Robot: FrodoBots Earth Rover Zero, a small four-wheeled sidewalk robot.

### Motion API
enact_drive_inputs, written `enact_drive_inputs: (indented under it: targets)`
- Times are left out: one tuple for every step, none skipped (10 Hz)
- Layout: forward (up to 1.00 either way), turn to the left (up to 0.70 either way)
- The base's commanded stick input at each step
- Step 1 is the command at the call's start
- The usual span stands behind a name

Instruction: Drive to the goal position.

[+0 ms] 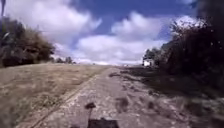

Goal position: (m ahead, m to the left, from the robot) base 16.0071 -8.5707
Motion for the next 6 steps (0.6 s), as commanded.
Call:
enact_drive_inputs:
  targets:
    - [1.0, 0.01]
    - [1.0, 0.01]
    - [1.0, 0.01]
    - [1.0, -0.03]
    - [1.0, -0.11]
    - [1.0, -0.31]
